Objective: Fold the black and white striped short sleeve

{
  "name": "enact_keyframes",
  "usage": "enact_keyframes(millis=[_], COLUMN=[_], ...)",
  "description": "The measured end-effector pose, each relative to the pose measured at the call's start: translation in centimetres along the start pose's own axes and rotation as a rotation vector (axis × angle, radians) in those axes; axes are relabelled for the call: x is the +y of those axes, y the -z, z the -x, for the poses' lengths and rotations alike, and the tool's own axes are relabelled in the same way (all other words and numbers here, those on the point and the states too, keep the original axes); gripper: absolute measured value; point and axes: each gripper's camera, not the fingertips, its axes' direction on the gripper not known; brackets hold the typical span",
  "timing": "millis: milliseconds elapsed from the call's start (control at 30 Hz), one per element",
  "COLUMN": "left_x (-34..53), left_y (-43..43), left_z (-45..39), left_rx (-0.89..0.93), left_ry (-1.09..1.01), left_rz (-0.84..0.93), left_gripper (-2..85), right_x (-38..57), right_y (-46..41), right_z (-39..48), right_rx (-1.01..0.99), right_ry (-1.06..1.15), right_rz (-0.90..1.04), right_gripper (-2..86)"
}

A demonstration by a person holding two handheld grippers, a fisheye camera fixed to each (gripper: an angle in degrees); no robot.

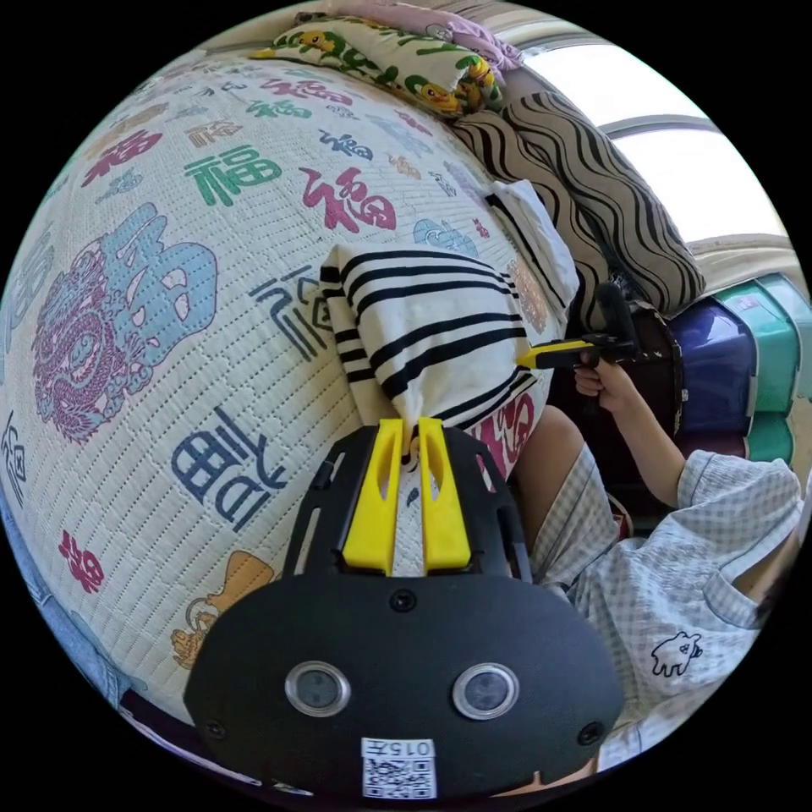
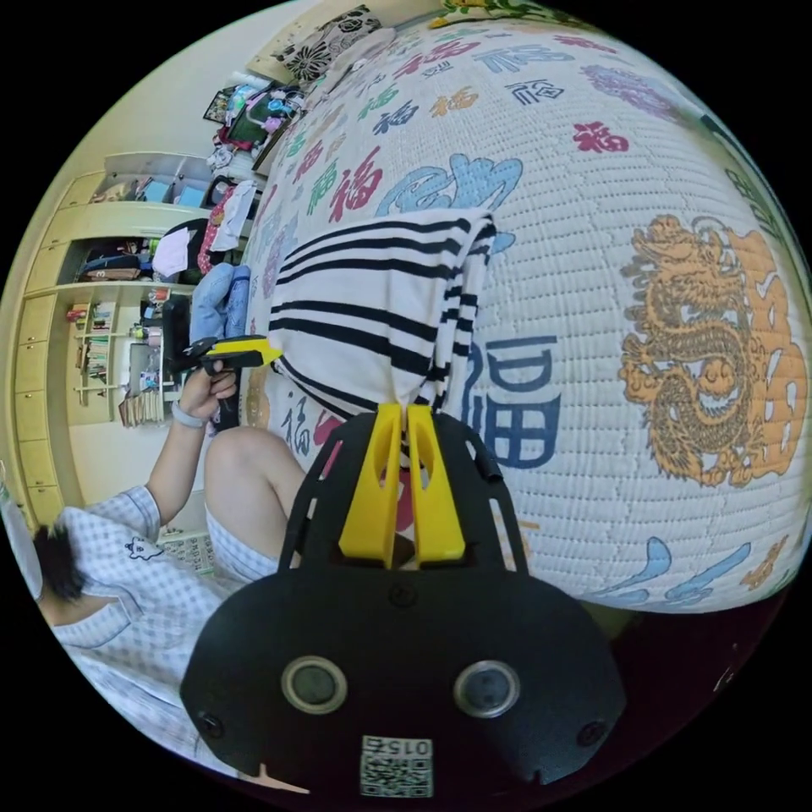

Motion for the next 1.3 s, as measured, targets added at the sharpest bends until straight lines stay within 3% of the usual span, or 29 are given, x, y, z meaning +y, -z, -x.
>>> enact_keyframes(millis=[167,300,500,633,900,967,1167,1300], left_x=[0.0,-0.1,-0.5,-2.6,-3.8,-3.8,-3.4,0.3], left_y=[0.9,3.1,10.5,11.2,12.7,13.3,17.8,26.8], left_z=[-0.9,-1.1,-2.4,-1.3,-3.5,-4.4,-9.2,-13.2], left_rx=[-0.069,-0.010,0.032,0.126,0.282,0.310,0.299,0.275], left_ry=[-0.001,0.045,0.045,0.105,0.108,0.132,0.116,0.046], left_rz=[0.013,0.028,-0.154,-0.139,-0.112,-0.125,-0.151,-0.247], left_gripper=[2.3,3.8,9.0,11.4,11.2,10.6,7.1,5.5], right_x=[1.0,1.2,0.9,-1.5,-4.2,-4.7,-5.2,-6.1], right_y=[-0.1,0.2,3.4,3.1,1.0,0.1,1.5,2.8], right_z=[0.1,0.0,1.3,0.4,2.0,2.7,10.1,17.7], right_rx=[-0.018,-0.062,-0.039,-0.146,-0.262,-0.388,-0.238,-0.294], right_ry=[-0.025,-0.045,-0.007,-0.065,-0.092,-0.099,-0.079,0.024], right_rz=[-0.015,-0.017,-0.123,-0.131,-0.070,-0.045,-0.075,-0.091], right_gripper=[-0.5,0.8,10.6,13.6,8.7,5.0,2.3,1.7])
